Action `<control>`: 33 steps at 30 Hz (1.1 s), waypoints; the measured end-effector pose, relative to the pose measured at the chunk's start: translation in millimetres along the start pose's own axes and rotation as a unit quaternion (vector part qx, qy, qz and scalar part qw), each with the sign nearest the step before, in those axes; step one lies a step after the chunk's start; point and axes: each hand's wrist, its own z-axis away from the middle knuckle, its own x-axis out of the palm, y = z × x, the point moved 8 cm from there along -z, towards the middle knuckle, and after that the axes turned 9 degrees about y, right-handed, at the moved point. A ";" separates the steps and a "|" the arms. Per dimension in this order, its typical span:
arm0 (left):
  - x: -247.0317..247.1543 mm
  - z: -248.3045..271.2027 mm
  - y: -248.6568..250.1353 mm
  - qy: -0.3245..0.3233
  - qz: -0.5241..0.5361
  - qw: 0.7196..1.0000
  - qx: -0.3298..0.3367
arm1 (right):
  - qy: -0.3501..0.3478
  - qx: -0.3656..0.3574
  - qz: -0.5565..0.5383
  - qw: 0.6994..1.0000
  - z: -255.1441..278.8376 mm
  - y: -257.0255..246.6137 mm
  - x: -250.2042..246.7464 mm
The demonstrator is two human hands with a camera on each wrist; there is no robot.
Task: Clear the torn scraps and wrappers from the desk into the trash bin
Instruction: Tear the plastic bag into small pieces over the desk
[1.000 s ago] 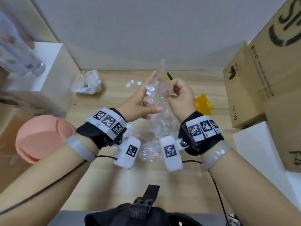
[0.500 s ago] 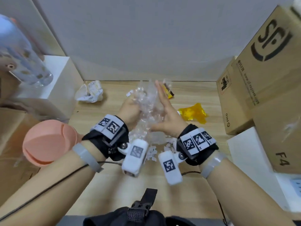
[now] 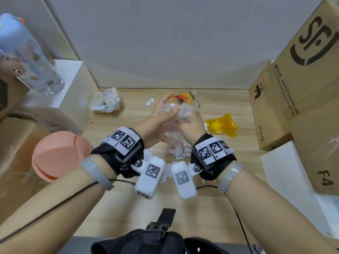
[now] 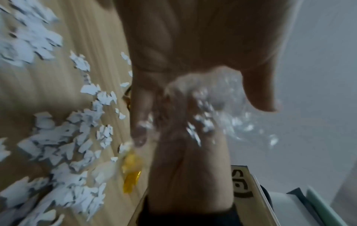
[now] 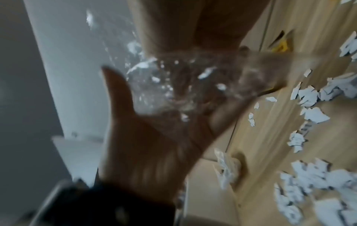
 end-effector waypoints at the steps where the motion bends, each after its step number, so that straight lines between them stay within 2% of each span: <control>1: -1.8 -3.6 4.3 0.034 -0.009 0.999 0.018 | -0.031 -0.008 -0.003 0.999 4.6 -4.6 6.0; 3: -8.7 -8.4 12.1 0.099 -0.036 0.993 0.047 | -0.107 0.012 -0.025 0.994 9.2 -5.6 11.8; 5: -12.8 -10.2 19.2 0.124 -0.066 0.988 0.069 | -0.178 0.026 -0.024 0.983 8.4 -2.0 11.8; 6: -14.6 -10.9 23.7 0.129 -0.072 0.986 0.082 | -0.188 0.017 -0.030 0.982 6.8 -3.6 8.1; 7: -16.4 -11.4 29.2 0.138 -0.072 0.983 0.092 | -0.175 0.002 -0.046 0.984 4.0 -6.0 3.1; 11: -19.5 -15.3 45.9 0.177 -0.096 0.972 0.122 | -0.048 -0.009 -0.121 0.991 -6.4 -9.1 -15.5; 14: -13.4 -16.9 56.7 0.167 -0.120 0.964 0.166 | 0.000 -0.009 -0.096 0.995 -13.1 -12.1 -17.5; 16: -8.7 -15.7 62.0 0.144 -0.143 0.964 0.170 | 0.011 0.014 -0.104 0.994 -20.3 -12.8 -23.0; 17: -5.3 -15.6 62.0 0.125 -0.149 0.967 0.161 | -0.012 0.030 -0.098 0.995 -23.3 -10.4 -22.6; 20: 2.5 -15.5 57.1 0.085 -0.122 0.982 0.118 | -0.152 0.082 -0.110 0.979 -19.5 -8.4 -8.3; 22: 4.3 -18.0 56.4 0.092 -0.075 0.987 0.110 | -0.180 0.075 -0.145 0.970 -16.2 -12.8 -3.7; 25: 9.2 -22.0 54.9 0.070 -0.019 0.994 0.083 | -0.162 0.011 -0.184 0.969 -15.9 -24.0 -6.7; 29: 4.4 -31.3 54.8 0.046 0.083 0.995 0.025 | -0.081 -0.139 -0.076 0.984 -21.9 -35.2 -15.6; 31: 8.4 -34.7 55.6 0.031 0.063 0.998 0.007 | -0.020 -0.164 -0.050 0.985 -34.0 -39.2 -27.7; 33: 11.1 -37.2 50.4 0.023 -0.015 1.000 -0.007 | 0.061 -0.142 -0.076 0.985 -49.5 -37.6 -47.5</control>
